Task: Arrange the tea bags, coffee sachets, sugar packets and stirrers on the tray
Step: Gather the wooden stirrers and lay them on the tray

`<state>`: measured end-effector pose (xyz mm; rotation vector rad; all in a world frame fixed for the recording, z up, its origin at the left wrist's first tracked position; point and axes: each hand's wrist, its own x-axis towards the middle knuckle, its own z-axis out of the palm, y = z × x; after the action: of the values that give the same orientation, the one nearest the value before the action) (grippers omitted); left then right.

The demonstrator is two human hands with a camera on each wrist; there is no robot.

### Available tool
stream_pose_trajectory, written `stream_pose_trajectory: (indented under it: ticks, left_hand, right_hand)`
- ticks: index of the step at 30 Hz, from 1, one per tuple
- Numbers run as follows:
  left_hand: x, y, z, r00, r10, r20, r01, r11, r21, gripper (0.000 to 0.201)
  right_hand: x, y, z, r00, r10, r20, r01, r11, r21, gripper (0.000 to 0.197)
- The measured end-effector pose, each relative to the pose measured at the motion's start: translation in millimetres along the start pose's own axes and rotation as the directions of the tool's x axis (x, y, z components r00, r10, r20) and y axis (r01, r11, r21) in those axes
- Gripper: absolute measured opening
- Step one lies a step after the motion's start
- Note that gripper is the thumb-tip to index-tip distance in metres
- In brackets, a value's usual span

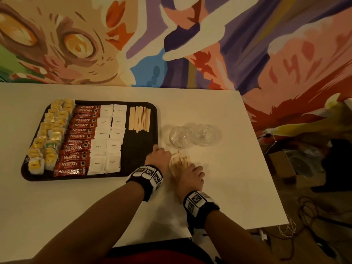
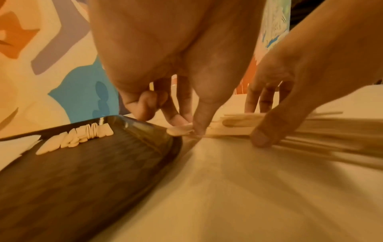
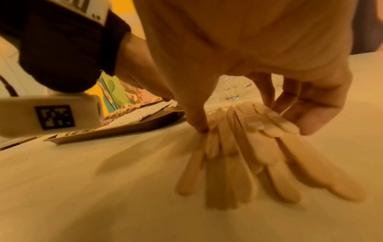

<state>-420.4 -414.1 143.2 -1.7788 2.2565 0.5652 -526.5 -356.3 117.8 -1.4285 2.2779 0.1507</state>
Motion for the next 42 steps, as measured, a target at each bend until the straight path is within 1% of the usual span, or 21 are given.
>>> stream_pose_trajectory:
  ticks: [2, 4, 7, 10, 11, 13, 16, 19, 22, 23, 26, 28, 29, 30, 31, 33, 34, 36, 38, 40, 42]
  left_hand:
    - [-1, 1, 1, 0.999, -0.032, 0.016, 0.034, 0.989, -0.144, 0.028]
    - [-5, 0, 0, 0.994, -0.106, 0.035, 0.111, 0.956, -0.273, 0.027]
    - [-14, -3, 1, 0.976, -0.195, 0.095, 0.217, 0.901, -0.376, 0.028]
    - [-24, -2, 6, 0.966, -0.21, 0.153, 0.256, 0.876, -0.409, 0.027]
    - [-27, -1, 10, 0.963, -0.208, 0.173, 0.263, 0.872, -0.413, 0.027]
    - [-30, 3, 17, 0.956, -0.197, 0.215, 0.273, 0.865, -0.42, 0.028]
    - [-33, 11, 22, 0.954, -0.198, 0.226, 0.28, 0.855, -0.437, 0.029]
    - [-29, 18, 25, 0.95, -0.209, 0.232, 0.293, 0.853, -0.432, 0.032]
    - [-26, 24, 25, 0.955, -0.208, 0.214, 0.285, 0.848, -0.447, 0.043]
    - [-25, 27, 25, 0.95, -0.223, 0.22, 0.301, 0.841, -0.449, 0.049]
    - [-22, 36, 22, 0.937, -0.271, 0.22, 0.339, 0.854, -0.395, 0.065]
    - [-18, 42, 18, 0.927, -0.309, 0.213, 0.37, 0.843, -0.389, 0.061]
    - [-17, 45, 16, 0.927, -0.31, 0.21, 0.371, 0.842, -0.392, 0.057]
    - [-14, 48, 15, 0.93, -0.307, 0.202, 0.364, 0.848, -0.385, 0.058]
    - [-11, 51, 14, 0.923, -0.316, 0.221, 0.377, 0.856, -0.353, 0.065]
    - [-7, 56, 11, 0.892, -0.371, 0.257, 0.437, 0.854, -0.283, 0.081]
    - [-3, 58, 11, 0.886, -0.388, 0.253, 0.449, 0.855, -0.258, 0.084]
    - [0, 62, 11, 0.9, -0.368, 0.233, 0.41, 0.897, -0.166, 0.082]
    - [3, 64, 13, 0.921, -0.317, 0.228, 0.334, 0.942, -0.04, 0.078]
    - [7, 64, 12, 0.938, -0.244, 0.248, 0.238, 0.97, 0.055, 0.071]
    - [10, 64, 11, 0.936, -0.21, 0.281, 0.182, 0.976, 0.122, 0.068]
  right_hand:
    - [2, 5, -4, 0.999, -0.026, 0.032, 0.024, 0.998, 0.065, 0.061]
    - [4, 9, -9, 0.998, -0.036, 0.055, 0.029, 0.993, 0.116, 0.063]
    - [9, 12, -16, 0.994, -0.025, 0.106, 0.001, 0.976, 0.219, 0.056]
    - [13, 13, -22, 0.991, -0.055, 0.119, 0.031, 0.98, 0.198, 0.05]
    - [14, 13, -24, 0.988, -0.072, 0.133, 0.048, 0.982, 0.181, 0.049]
    - [18, 13, -27, 0.982, -0.072, 0.173, 0.04, 0.982, 0.184, 0.048]
    - [24, 13, -31, 0.973, -0.03, 0.229, -0.026, 0.972, 0.236, 0.049]
    - [29, 16, -33, 0.97, -0.025, 0.241, -0.041, 0.963, 0.265, 0.045]
    - [35, 22, -33, 0.974, -0.014, 0.226, -0.054, 0.954, 0.294, 0.037]
    - [37, 25, -31, 0.973, -0.009, 0.231, -0.065, 0.948, 0.312, 0.036]
    - [44, 35, -26, 0.972, 0.011, 0.236, -0.107, 0.911, 0.398, 0.035]
    - [46, 40, -25, 0.975, 0.02, 0.22, -0.123, 0.878, 0.462, 0.029]
    - [47, 43, -25, 0.977, 0.023, 0.212, -0.128, 0.859, 0.496, 0.025]
    - [48, 46, -26, 0.979, 0.024, 0.203, -0.13, 0.84, 0.527, 0.021]
    - [49, 48, -28, 0.98, 0.023, 0.198, -0.131, 0.824, 0.552, 0.018]
    - [52, 54, -29, 0.981, 0.023, 0.194, -0.136, 0.79, 0.598, 0.018]
    - [53, 56, -30, 0.981, 0.022, 0.192, -0.14, 0.767, 0.627, 0.019]
    - [54, 59, -31, 0.983, 0.033, 0.182, -0.151, 0.714, 0.684, 0.021]
    - [53, 62, -33, 0.983, 0.046, 0.179, -0.165, 0.657, 0.736, 0.018]
    - [51, 65, -37, 0.979, 0.026, 0.201, -0.177, 0.592, 0.786, 0.013]
    - [50, 67, -42, 0.978, 0.004, 0.21, -0.179, 0.547, 0.818, 0.011]
